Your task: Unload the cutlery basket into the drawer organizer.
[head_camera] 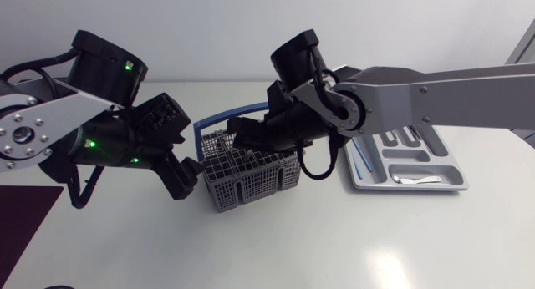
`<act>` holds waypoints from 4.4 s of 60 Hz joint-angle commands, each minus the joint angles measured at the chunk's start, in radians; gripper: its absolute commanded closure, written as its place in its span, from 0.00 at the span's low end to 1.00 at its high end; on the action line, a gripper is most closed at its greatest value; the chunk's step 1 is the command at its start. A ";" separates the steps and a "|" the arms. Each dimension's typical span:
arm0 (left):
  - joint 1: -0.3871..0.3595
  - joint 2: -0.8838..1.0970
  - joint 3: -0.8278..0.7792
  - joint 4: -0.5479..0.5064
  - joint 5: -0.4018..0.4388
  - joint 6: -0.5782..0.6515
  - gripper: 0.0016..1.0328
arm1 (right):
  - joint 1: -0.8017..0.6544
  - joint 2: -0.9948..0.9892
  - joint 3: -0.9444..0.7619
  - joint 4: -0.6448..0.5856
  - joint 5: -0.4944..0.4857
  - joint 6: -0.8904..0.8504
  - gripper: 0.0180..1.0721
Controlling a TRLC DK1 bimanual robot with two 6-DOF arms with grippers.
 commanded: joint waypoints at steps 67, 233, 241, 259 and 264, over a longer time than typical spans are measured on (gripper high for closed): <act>0.002 0.119 0.008 0.057 -0.004 0.001 0.04 | -0.031 0.092 0.046 -0.056 -0.044 0.157 0.78; -0.056 0.108 -0.002 0.052 -0.017 0.010 0.04 | -0.855 -0.393 -0.417 -0.156 0.066 -0.945 0.95; -0.062 0.105 0.001 0.052 -0.017 0.009 0.04 | -0.893 -0.278 -0.457 0.021 0.138 -1.018 0.95; -0.108 0.151 0.035 0.078 -0.015 -0.002 0.04 | -0.876 -0.111 -0.517 0.278 0.284 -1.092 0.87; -0.116 0.172 0.028 0.109 -0.009 -0.005 0.04 | -0.876 -0.120 -0.517 0.286 0.293 -1.084 0.50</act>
